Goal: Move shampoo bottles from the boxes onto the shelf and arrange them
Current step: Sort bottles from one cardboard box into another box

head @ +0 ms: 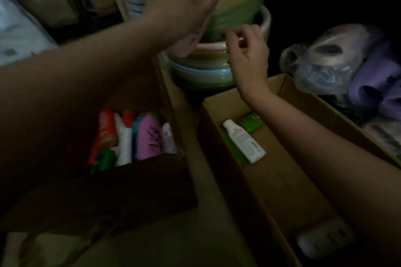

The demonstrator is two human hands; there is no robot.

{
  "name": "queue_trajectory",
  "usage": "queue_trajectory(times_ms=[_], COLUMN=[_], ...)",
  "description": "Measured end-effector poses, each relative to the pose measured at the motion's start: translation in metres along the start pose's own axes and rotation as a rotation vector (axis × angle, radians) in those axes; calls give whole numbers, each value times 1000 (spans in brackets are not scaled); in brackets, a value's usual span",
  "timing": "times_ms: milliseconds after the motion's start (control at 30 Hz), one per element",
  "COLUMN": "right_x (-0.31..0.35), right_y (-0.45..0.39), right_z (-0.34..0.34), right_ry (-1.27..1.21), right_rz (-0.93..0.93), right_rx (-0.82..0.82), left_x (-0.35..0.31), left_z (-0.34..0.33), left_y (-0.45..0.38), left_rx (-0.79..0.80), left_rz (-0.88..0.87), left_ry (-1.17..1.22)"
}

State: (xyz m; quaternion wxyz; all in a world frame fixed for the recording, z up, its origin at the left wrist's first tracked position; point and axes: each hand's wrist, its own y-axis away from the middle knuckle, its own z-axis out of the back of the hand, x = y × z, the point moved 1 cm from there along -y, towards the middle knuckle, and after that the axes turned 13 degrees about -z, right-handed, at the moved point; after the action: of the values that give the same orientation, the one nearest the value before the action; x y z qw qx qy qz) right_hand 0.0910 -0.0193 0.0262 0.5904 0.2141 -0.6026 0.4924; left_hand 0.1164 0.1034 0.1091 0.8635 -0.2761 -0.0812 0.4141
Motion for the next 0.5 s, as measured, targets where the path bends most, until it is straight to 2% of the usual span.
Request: queue_trajectory(times_ms=[67,133,233,333,400,500], right_x=[36,66,84,73,53,7], right_y=[6,15,30,31,21,1], right_z=[-40,-82,-123,-120,-103,-63], right_ry=[37,138,348,378,391,509], right_rz=[120,182,207,135,50,-90], right_rx=[39,208,438,444,401,290], left_x=[28,60,105,119,113,82], left_z=[27,34,25,19,20,17], left_y=[25,55,103,134,126,86], left_rx=[-24,34,261,425,367,203], left_rz=[100,258,525,755,745,526], left_ry=[-204,-180,-67,-87,-34,90])
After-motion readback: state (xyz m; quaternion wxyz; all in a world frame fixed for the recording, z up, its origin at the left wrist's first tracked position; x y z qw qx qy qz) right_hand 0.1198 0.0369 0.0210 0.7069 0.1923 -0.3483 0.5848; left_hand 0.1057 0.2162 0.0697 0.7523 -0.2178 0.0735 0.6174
